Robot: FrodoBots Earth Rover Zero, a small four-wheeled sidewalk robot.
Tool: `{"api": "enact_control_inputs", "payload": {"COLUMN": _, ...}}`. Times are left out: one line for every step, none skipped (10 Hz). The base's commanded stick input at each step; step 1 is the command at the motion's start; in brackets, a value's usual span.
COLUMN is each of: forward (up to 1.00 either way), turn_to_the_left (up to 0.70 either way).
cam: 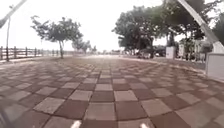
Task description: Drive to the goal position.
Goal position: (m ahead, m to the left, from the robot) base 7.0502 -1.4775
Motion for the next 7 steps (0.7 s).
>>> {"api": "enact_control_inputs", "payload": {"forward": 0.7, "turn_to_the_left": 0.27}}
{"api": "enact_control_inputs", "payload": {"forward": 0.7, "turn_to_the_left": 0.08}}
{"api": "enact_control_inputs", "payload": {"forward": 0.7, "turn_to_the_left": 0.0}}
{"api": "enact_control_inputs", "payload": {"forward": 0.7, "turn_to_the_left": 0.0}}
{"api": "enact_control_inputs", "payload": {"forward": 0.7, "turn_to_the_left": 0.0}}
{"api": "enact_control_inputs", "payload": {"forward": 0.7, "turn_to_the_left": 0.0}}
{"api": "enact_control_inputs", "payload": {"forward": 0.7, "turn_to_the_left": 0.0}}
